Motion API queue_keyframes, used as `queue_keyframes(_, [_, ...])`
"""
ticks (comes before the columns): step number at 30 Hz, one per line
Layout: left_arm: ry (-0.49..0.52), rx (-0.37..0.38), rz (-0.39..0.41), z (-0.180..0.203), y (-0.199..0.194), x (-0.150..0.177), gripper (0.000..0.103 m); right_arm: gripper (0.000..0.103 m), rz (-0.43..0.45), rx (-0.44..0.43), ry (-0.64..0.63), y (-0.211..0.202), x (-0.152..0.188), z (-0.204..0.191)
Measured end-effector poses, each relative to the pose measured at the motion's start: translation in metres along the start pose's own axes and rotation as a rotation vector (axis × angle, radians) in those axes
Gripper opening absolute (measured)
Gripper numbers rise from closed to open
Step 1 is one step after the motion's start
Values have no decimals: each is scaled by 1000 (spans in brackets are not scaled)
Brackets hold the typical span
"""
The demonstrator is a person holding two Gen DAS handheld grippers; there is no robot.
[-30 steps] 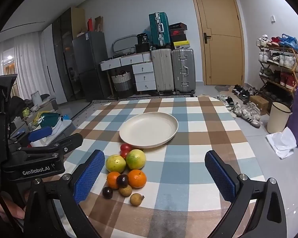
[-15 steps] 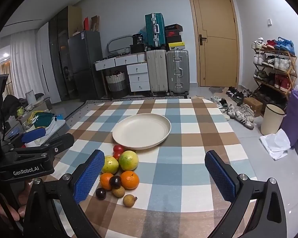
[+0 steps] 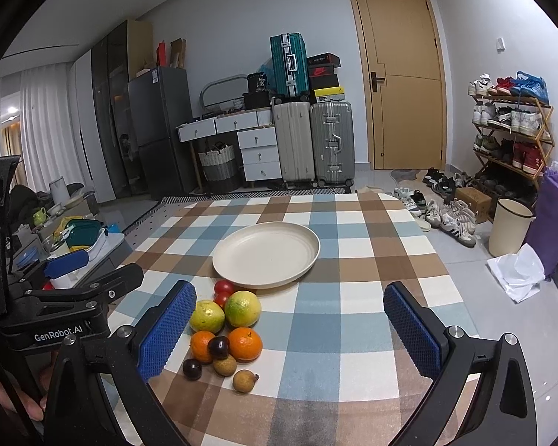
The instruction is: Organize fruits
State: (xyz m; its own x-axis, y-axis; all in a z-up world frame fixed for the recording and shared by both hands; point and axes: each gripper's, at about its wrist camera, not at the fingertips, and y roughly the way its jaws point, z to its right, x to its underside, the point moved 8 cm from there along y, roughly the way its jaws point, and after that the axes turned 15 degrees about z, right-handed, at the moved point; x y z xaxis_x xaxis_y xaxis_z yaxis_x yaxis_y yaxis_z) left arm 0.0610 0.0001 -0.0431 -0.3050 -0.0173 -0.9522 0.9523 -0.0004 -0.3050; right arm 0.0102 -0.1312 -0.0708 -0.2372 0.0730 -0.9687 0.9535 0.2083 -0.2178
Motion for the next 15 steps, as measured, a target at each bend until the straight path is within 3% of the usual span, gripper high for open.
queue_keyframes(15, [5,-13,6,1,-2,1,102,103,12,-6,0,-5,-4,-4])
